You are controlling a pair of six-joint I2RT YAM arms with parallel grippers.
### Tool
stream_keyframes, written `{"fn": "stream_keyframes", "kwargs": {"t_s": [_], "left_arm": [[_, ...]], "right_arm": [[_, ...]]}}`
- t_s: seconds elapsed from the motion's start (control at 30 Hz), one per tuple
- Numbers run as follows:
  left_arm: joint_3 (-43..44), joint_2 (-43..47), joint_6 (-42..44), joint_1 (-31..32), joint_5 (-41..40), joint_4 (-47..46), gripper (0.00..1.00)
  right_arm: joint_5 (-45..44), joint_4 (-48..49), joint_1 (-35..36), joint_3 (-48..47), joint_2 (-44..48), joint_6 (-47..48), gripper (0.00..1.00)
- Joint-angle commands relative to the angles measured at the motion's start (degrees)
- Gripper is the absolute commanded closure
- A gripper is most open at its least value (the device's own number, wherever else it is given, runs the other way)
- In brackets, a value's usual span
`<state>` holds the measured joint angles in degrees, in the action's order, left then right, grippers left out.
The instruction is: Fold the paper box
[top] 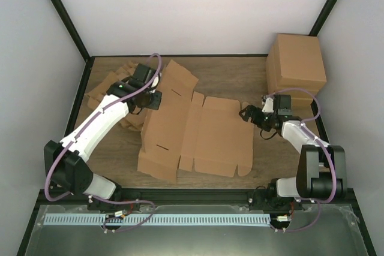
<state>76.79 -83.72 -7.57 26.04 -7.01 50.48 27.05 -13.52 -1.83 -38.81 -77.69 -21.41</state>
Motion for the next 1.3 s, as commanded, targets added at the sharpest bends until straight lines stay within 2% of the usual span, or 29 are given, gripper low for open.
{"fn": "stream_keyframes", "kwargs": {"t_s": [0.0, 0.13, 0.33, 0.4, 0.53, 0.7, 0.83, 1.07, 1.27], "left_arm": [[4.9, -0.9, 4.5, 4.0, -6.6, 2.6, 0.96], [9.6, -3.0, 6.9, 8.0, -12.1, 2.7, 0.96], [15.0, -7.1, 14.0, 15.9, -25.2, 2.1, 0.96], [16.0, -8.7, 15.8, 18.0, -30.8, 1.7, 0.96], [19.8, -11.5, 17.0, 19.8, -31.8, 1.9, 0.96], [23.1, -15.3, 22.4, 24.7, -38.4, 0.7, 0.96], [23.5, -17.9, 27.1, 28.2, -45.5, -2.2, 0.96], [24.1, -20.2, 33.0, 31.4, -47.6, -5.4, 0.96], [23.6, -21.3, 36.4, 32.8, -46.8, -8.9, 0.96]], "right_arm": [[9.3, 1.9, 1.6, 1.3, 1.1, 1.4, 0.05], [15.3, 3.4, 2.0, 4.0, 1.7, 0.5, 0.18], [18.4, 3.8, 3.2, 10.2, 8.3, -0.4, 0.62], [19.4, 3.7, 3.7, 12.4, 10.8, -1.0, 0.69], [20.2, 5.0, 6.1, 15.7, 12.1, -3.1, 0.77], [20.1, 8.4, 8.3, 17.8, 9.2, -4.7, 0.98], [18.6, 9.4, 9.7, 17.3, 6.6, -4.6, 0.99], [14.1, 12.6, 18.2, 15.9, -0.5, -7.9, 0.99], [10.0, 17.7, 28.7, 15.9, -1.3, -14.8, 0.99]]}}
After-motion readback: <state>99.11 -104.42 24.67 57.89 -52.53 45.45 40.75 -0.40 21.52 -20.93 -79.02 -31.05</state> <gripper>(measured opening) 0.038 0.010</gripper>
